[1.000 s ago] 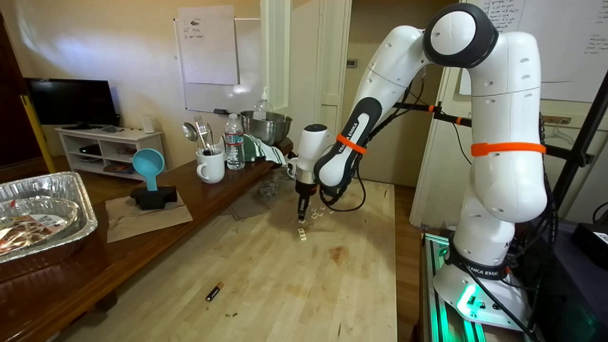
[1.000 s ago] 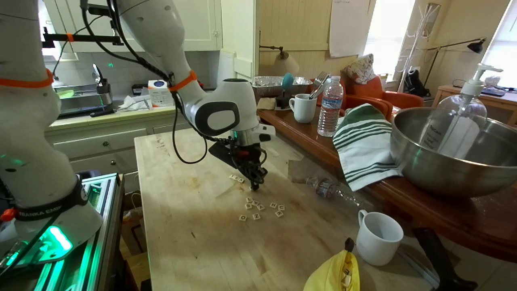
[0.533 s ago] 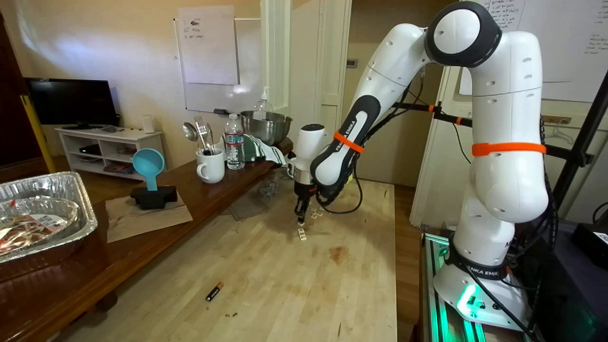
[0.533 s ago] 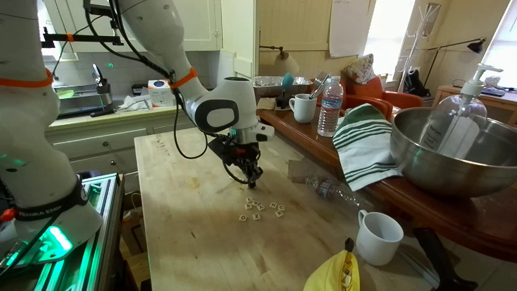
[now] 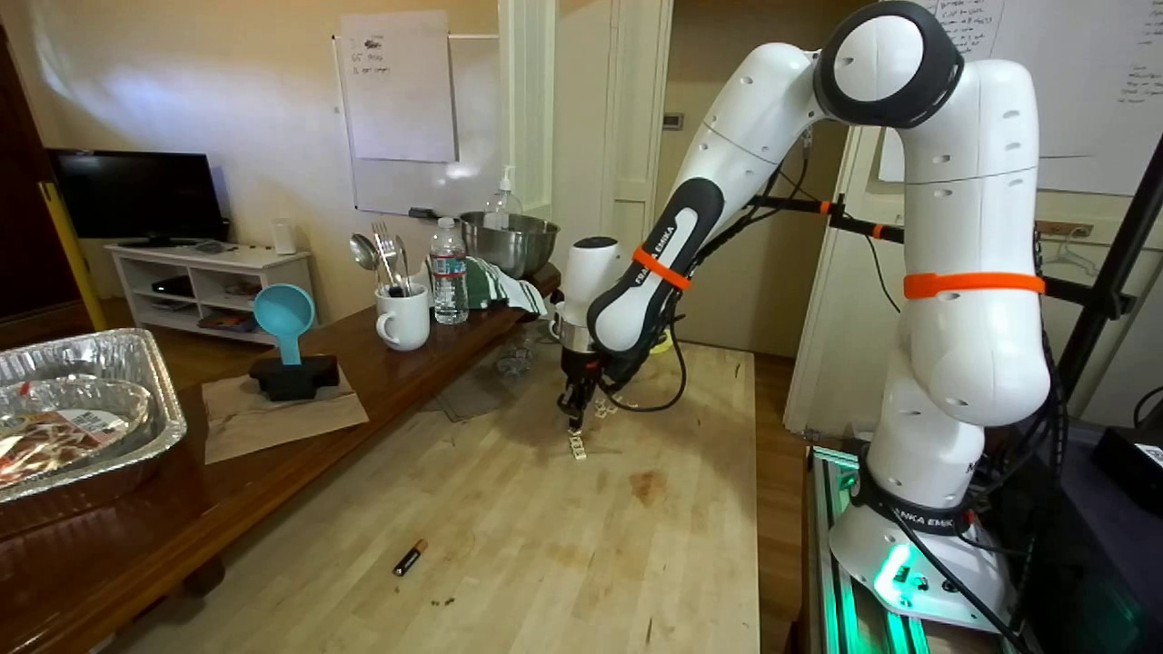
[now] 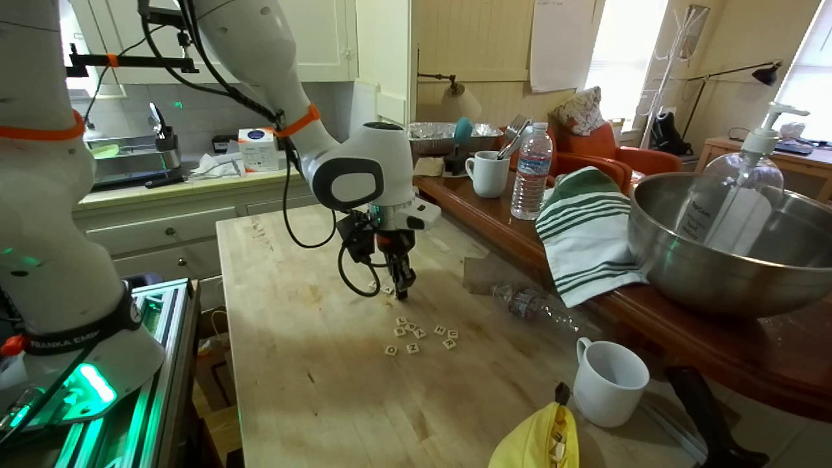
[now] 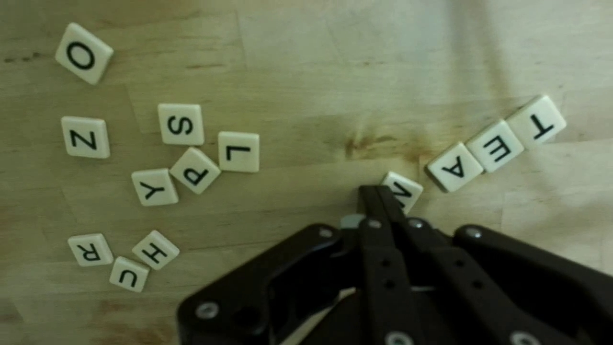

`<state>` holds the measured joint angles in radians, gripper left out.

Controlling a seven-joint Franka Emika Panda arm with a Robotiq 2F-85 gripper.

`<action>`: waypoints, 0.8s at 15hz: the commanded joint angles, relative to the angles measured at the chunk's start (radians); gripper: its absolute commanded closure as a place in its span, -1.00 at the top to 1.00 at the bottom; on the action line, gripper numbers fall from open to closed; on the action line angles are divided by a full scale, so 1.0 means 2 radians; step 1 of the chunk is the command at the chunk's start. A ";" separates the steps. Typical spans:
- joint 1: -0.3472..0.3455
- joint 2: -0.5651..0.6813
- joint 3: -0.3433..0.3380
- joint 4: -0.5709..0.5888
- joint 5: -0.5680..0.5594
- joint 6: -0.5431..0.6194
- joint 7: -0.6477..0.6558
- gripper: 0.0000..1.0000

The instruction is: Align the blocks on the table

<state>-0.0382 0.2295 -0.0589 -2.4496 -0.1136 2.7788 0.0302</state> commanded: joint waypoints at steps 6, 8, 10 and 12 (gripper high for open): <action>0.011 0.010 0.001 0.000 0.028 -0.020 0.063 -1.00; 0.012 0.010 0.002 0.000 0.032 -0.024 0.068 -1.00; 0.013 0.010 0.003 0.001 0.036 -0.029 0.070 -1.00; 0.015 0.009 0.004 0.002 0.040 -0.033 0.074 -1.00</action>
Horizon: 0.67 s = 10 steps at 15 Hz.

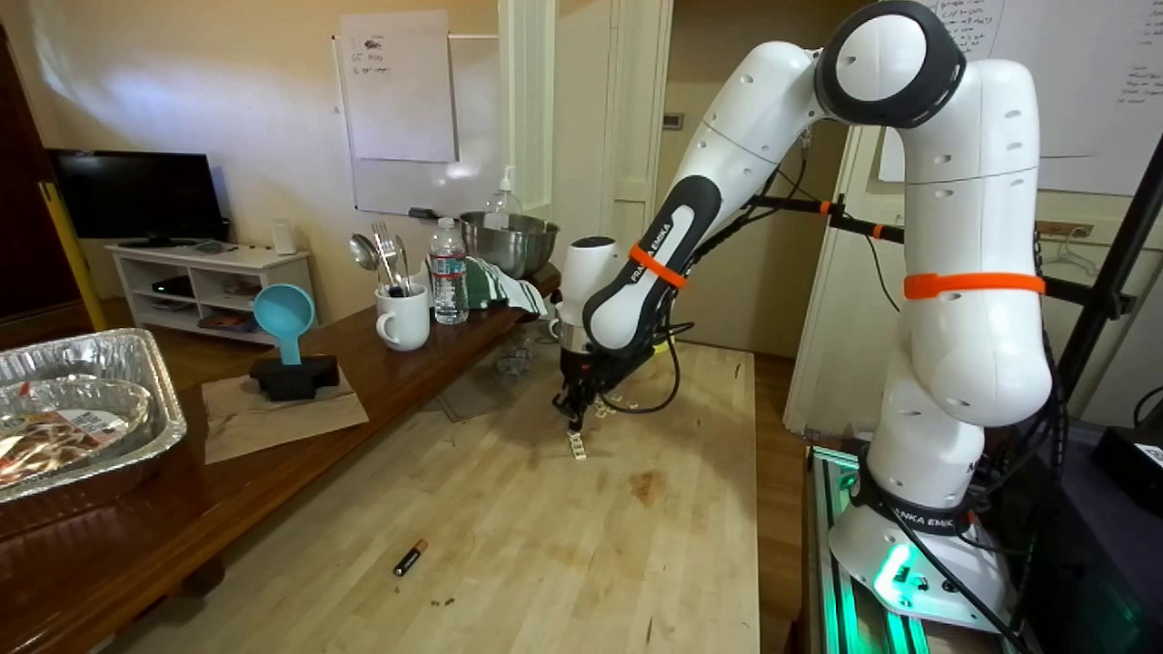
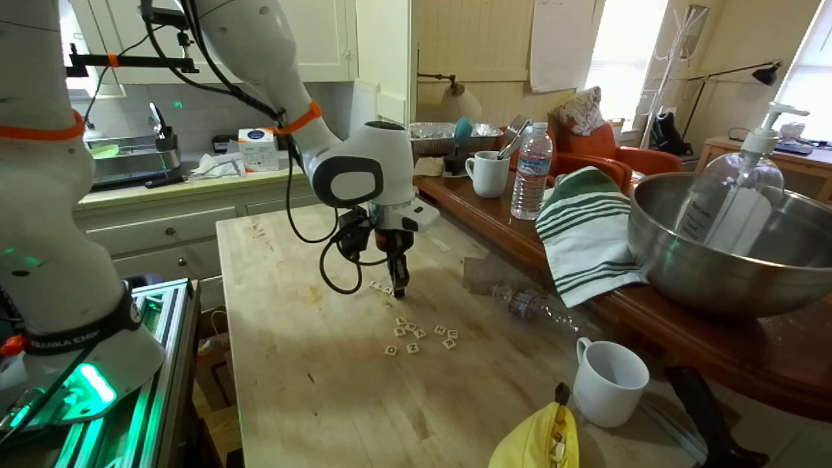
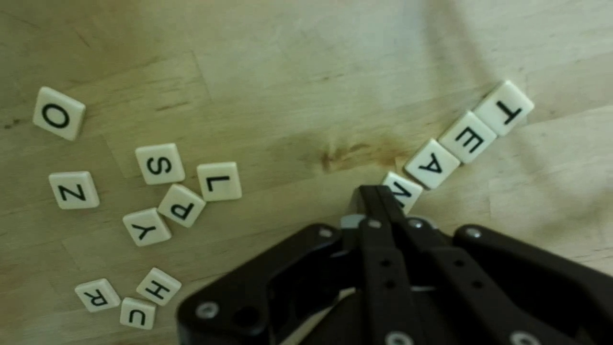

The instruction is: Align the blocks on the table

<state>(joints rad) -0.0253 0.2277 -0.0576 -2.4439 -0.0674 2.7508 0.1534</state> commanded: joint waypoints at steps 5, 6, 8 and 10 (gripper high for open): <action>0.011 0.010 0.002 0.001 0.023 -0.026 0.024 -1.00; 0.011 0.010 0.003 0.001 0.025 -0.027 0.027 -1.00; 0.010 0.007 0.003 0.001 0.029 -0.030 0.030 -1.00; 0.010 0.005 0.002 0.000 0.032 -0.030 0.036 -1.00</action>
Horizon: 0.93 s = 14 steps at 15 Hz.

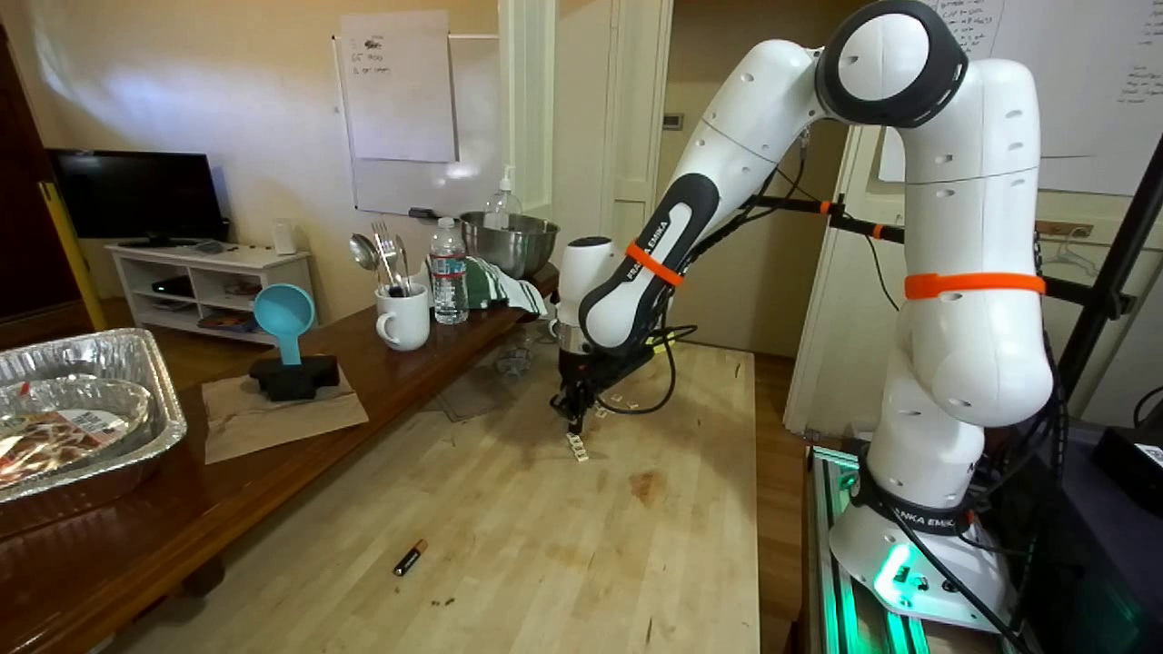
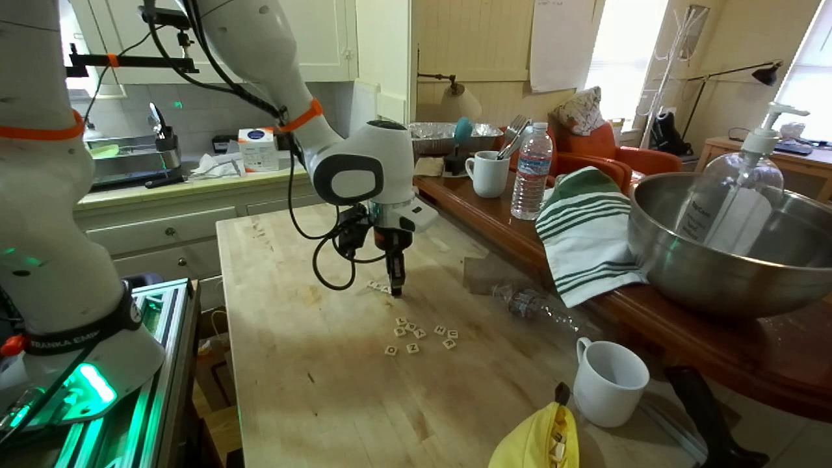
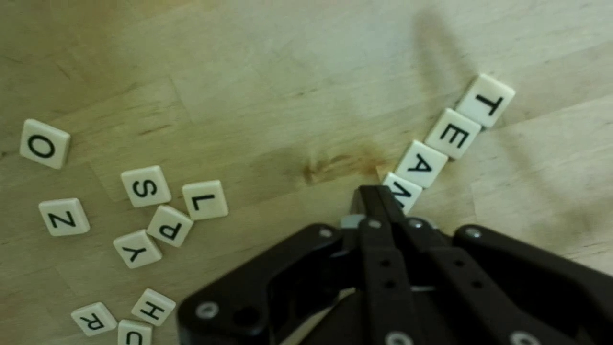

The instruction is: Align the blocks on the table

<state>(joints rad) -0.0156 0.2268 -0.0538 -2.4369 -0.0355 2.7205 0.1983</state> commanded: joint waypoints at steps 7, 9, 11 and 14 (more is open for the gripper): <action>0.006 -0.011 -0.004 -0.013 0.020 -0.008 0.033 -1.00; 0.008 -0.014 -0.004 -0.015 0.018 -0.004 0.041 -1.00; 0.010 -0.016 -0.005 -0.018 0.016 -0.001 0.046 -1.00; 0.012 -0.019 -0.004 -0.020 0.015 -0.001 0.052 -1.00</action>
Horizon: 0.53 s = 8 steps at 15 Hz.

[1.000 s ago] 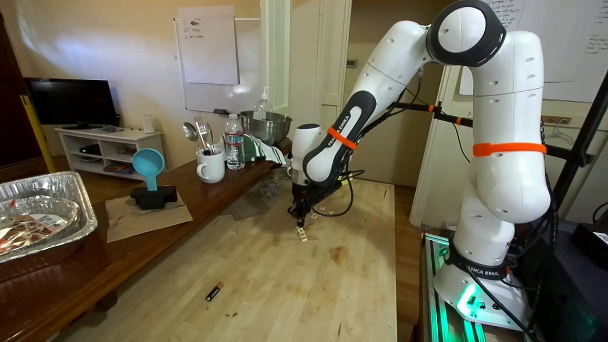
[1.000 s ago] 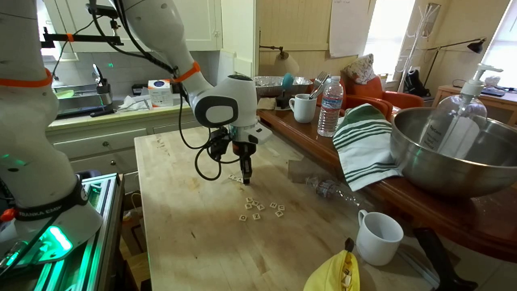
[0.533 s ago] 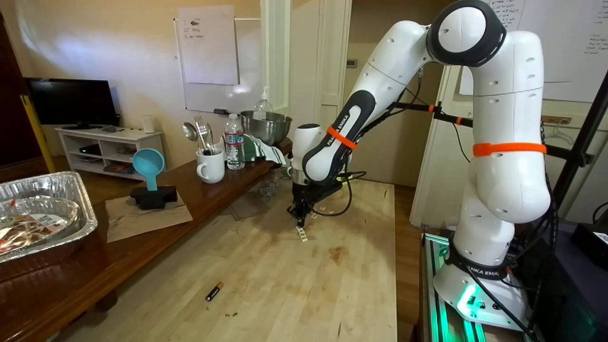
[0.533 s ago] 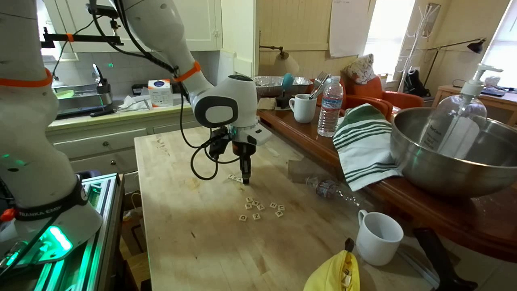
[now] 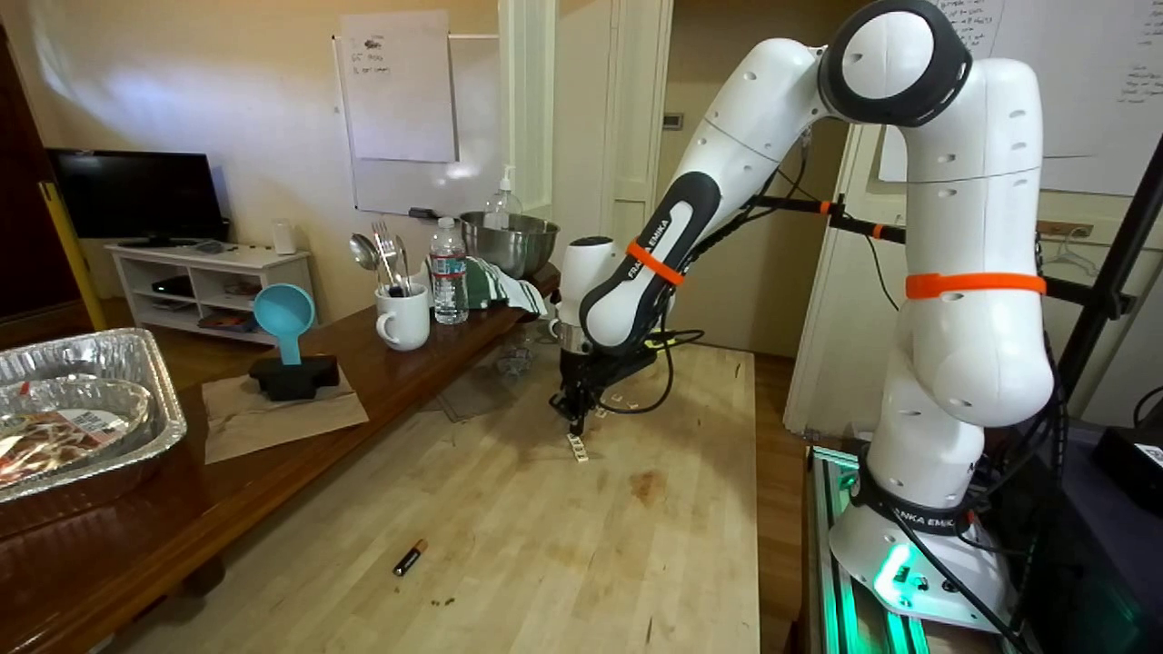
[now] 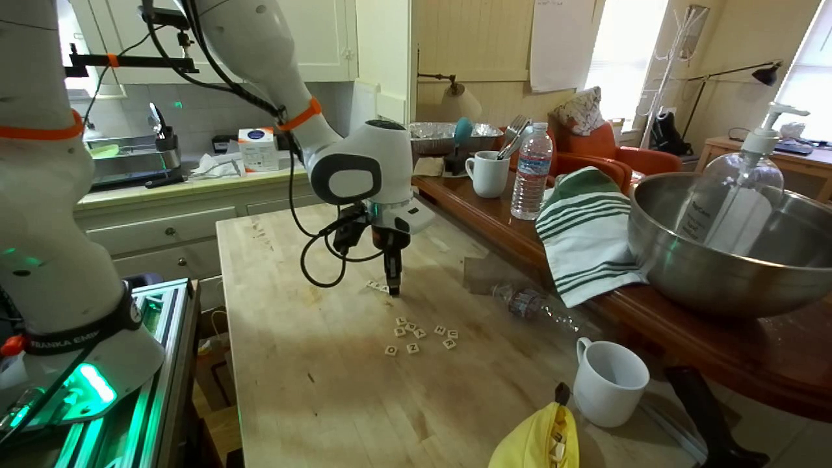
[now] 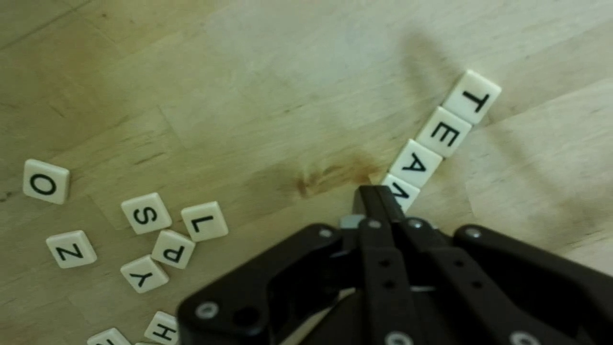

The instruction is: Align the blocks on the table

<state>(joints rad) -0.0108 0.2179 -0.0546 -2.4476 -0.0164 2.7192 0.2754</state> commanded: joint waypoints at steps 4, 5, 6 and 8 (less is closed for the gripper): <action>0.011 -0.019 -0.003 -0.018 0.006 0.000 0.019 -1.00; 0.012 -0.021 -0.003 -0.019 0.006 0.000 0.020 -1.00; 0.012 -0.024 -0.003 -0.022 0.005 0.000 0.020 -1.00; 0.014 -0.030 -0.003 -0.026 0.002 0.001 0.020 -1.00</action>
<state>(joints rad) 0.0011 0.1957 -0.0546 -2.4659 -0.0164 2.7192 0.2961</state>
